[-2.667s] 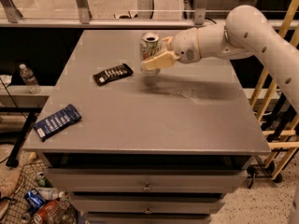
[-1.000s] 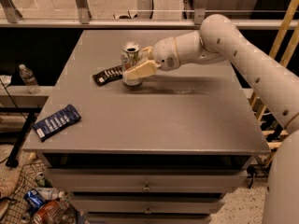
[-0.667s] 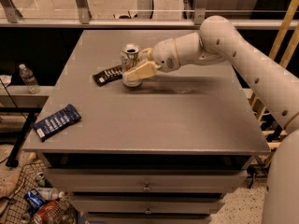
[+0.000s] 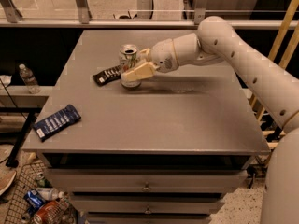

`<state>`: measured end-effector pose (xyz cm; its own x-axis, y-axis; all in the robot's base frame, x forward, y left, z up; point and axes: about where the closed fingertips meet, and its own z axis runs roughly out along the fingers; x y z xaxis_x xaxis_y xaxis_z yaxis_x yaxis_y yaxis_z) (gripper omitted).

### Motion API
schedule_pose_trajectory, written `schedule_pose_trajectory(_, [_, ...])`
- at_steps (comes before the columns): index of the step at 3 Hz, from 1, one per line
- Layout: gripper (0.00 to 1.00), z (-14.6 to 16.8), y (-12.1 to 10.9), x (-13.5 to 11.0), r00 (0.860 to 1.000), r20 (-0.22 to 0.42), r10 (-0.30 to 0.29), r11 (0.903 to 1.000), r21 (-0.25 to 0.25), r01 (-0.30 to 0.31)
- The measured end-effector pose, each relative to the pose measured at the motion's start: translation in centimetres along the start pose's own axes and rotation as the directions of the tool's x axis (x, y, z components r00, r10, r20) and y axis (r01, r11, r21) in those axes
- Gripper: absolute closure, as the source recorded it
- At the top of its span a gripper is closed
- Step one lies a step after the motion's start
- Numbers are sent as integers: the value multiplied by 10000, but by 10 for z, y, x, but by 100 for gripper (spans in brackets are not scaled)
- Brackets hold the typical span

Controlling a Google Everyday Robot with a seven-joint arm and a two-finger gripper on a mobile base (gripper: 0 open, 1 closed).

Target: Move 7up can near rxbar chocolate

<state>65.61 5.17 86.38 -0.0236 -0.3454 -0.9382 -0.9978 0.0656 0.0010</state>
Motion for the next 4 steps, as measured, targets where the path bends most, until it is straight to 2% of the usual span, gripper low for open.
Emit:
schedule_pose_trajectory(1, [35,3,1,0,10000,4,-3,10000,-50,3])
schedule_pose_trajectory(2, [4,7,2,-1,10000,9,-7,9999,-123,7])
schedule_pose_trajectory(3, [0,8,3,-1,10000,10,-9,9999,-149,9])
schedule_pose_trajectory(4, [0,-13,16,-6,9993,-344,-132,9992,377,145])
